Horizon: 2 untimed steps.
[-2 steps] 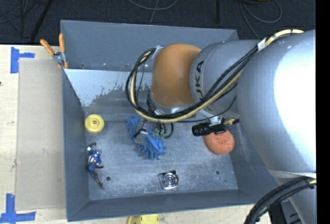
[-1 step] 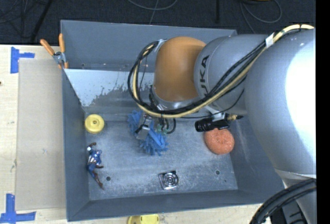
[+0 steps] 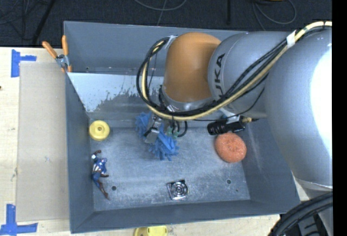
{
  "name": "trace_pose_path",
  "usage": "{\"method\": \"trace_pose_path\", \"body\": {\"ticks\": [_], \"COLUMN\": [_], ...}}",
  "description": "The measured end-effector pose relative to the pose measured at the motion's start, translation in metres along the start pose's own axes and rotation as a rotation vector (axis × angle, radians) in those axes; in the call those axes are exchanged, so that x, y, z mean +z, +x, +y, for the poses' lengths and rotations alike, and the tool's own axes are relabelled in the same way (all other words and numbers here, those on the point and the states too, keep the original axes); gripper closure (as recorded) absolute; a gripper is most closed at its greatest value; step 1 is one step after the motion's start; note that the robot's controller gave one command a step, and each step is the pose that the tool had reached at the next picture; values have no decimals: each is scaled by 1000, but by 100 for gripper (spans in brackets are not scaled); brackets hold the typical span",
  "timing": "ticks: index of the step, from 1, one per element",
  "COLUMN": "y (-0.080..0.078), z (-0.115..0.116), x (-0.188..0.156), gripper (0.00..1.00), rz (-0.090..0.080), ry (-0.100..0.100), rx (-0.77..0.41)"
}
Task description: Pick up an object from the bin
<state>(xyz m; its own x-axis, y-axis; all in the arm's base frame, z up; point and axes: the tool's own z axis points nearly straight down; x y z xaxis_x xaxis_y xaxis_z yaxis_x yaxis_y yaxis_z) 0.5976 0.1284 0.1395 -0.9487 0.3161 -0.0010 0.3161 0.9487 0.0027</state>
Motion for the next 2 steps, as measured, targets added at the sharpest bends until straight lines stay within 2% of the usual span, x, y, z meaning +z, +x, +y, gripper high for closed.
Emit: {"method": "trace_pose_path", "body": {"ticks": [2], "y": [-1], "z": [0], "x": [-25], "gripper": [100], "rz": [-1], "ry": [0], "rx": [-1]}}
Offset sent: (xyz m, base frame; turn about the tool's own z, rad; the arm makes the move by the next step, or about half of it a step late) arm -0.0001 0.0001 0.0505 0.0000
